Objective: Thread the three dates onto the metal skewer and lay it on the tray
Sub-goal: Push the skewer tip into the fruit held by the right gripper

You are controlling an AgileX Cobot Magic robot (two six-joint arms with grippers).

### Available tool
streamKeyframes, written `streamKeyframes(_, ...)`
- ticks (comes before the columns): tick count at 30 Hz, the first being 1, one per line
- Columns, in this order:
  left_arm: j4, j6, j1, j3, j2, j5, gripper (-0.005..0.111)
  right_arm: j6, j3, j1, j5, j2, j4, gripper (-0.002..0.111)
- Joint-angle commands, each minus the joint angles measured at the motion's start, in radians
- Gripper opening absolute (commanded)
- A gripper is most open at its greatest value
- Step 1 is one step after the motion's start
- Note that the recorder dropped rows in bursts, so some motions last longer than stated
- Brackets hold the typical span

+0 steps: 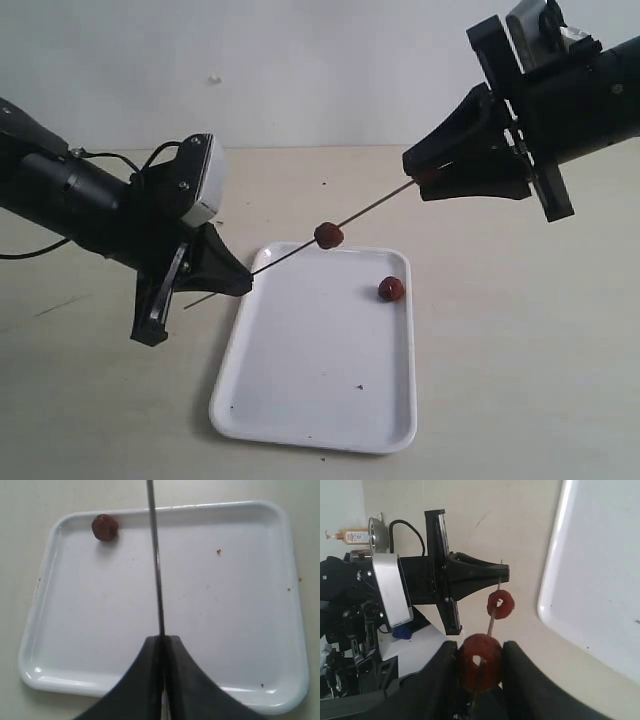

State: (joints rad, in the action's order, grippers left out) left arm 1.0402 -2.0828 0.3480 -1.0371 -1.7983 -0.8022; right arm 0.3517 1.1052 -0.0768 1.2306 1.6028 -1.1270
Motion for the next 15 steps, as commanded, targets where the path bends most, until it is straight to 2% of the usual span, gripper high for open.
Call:
streamKeyframes(1, -0.004, -0.012, 0.014, -0.034, -0.001, -0.044, 0.0, 0.01, 0.01, -0.005, -0.009, -0.001, -0.023, 0.03)
streamKeyframes(15, 0.005, -0.012, 0.014, -0.056, -0.001, -0.065, 0.0, -0.005, 0.01, -0.005, -0.009, -0.001, -0.025, 0.03)
